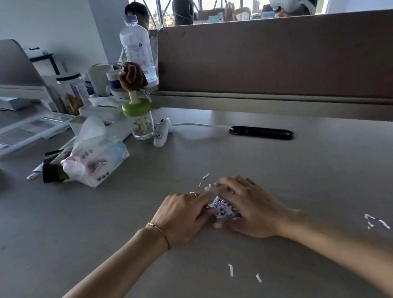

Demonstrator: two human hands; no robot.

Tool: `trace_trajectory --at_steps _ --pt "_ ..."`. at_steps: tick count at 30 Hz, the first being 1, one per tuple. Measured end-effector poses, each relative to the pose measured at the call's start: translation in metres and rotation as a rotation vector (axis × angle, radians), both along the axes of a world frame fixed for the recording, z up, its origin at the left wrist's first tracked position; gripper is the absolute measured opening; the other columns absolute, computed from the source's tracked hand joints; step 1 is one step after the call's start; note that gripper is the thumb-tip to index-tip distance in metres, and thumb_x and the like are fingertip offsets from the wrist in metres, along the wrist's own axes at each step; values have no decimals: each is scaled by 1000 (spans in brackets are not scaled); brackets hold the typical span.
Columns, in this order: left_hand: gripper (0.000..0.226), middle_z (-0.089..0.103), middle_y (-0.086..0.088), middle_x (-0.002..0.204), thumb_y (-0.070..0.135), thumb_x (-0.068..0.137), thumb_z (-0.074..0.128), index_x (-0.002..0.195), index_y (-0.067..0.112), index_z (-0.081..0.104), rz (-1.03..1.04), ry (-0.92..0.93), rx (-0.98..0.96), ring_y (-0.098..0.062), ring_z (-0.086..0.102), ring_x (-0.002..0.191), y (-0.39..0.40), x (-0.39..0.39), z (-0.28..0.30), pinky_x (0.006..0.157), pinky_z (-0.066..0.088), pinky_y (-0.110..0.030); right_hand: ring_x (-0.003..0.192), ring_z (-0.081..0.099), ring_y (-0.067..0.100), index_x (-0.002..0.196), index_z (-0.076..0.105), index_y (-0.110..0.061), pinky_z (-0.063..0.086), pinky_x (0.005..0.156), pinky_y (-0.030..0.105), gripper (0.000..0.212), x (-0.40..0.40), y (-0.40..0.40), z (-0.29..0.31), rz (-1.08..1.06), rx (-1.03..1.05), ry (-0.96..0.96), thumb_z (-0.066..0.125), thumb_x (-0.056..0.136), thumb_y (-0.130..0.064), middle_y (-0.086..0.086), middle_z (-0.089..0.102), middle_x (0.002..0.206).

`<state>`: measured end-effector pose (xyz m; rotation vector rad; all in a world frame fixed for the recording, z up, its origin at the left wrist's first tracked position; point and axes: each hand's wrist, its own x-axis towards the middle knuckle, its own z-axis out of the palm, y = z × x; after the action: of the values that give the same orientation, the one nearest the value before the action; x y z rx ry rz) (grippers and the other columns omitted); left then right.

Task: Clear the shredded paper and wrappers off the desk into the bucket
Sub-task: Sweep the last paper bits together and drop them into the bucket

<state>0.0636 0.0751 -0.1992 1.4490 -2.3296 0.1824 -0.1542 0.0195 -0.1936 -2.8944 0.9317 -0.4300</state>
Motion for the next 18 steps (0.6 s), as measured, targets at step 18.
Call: trace_trajectory --at_steps 18 --pt "44 69 -6 73 52 98 41 83 19 66 258 217 178 -36 61 73 -7 -20 10 61 47 -38 60 62 34 72 56 -17 38 53 36 28 -3 5 2 -1 -89 24 51 95 -34 8 63 64"
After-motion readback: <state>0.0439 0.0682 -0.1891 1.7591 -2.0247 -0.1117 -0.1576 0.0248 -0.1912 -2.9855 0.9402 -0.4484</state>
